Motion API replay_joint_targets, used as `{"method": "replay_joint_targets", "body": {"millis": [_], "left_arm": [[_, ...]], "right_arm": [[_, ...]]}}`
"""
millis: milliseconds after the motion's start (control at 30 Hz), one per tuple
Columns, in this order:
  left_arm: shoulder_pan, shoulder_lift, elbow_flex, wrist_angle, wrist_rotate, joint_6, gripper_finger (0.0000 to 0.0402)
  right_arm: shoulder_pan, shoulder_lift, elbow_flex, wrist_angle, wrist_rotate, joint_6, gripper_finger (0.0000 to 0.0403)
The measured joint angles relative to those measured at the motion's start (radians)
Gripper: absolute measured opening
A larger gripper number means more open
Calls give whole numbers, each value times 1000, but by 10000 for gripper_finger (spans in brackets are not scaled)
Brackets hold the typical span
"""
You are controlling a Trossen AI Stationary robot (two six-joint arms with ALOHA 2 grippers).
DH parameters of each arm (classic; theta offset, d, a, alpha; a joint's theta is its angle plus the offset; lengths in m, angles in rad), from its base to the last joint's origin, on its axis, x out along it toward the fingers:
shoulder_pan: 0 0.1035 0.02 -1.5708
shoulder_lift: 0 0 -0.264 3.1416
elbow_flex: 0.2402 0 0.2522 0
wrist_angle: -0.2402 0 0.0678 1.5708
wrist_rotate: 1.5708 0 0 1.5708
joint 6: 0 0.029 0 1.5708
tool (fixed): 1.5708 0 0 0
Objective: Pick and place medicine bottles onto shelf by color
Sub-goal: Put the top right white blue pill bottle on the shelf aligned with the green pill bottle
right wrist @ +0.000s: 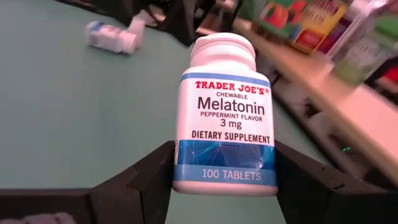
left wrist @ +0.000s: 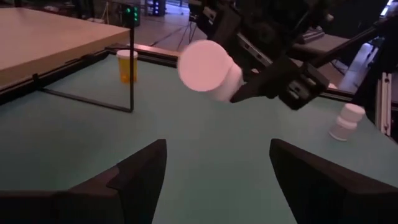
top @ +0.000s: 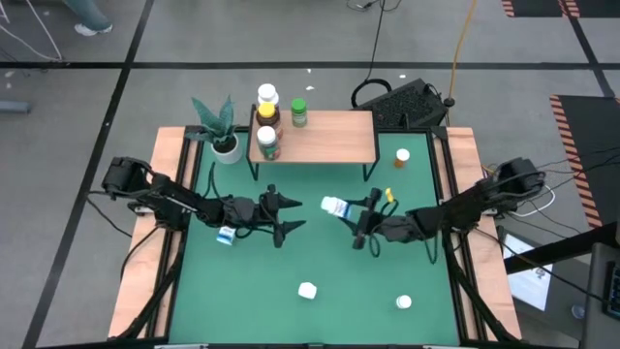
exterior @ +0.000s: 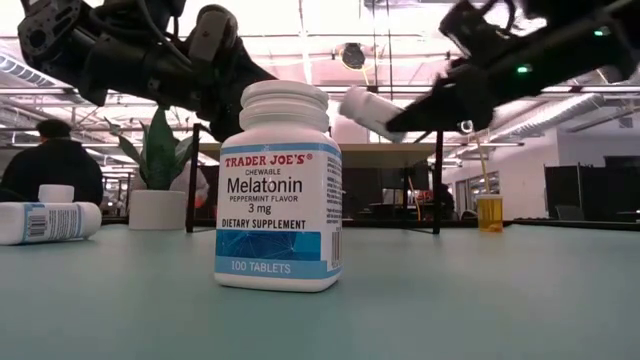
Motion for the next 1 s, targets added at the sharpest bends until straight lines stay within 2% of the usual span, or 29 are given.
{"method": "replay_joint_targets", "body": {"millis": [233, 500, 767, 900, 1000], "left_arm": [[-1, 0, 0, 0, 0, -45, 289], [-1, 0, 0, -11, 0, -102, 290], [-1, 0, 0, -9, 0, -103, 290], [-1, 0, 0, -3, 0, -103, 290], [-1, 0, 0, -2, 0, -103, 290]], "right_arm": [[0, 163, 83, 175, 77, -229, 226], [-2, 282, 89, 338, 77, -270, 225], [-2, 344, 99, 394, 80, -395, 225], [-1, 369, 125, 394, 150, -473, 226], [-1, 380, 136, 390, 155, -502, 226]]}}
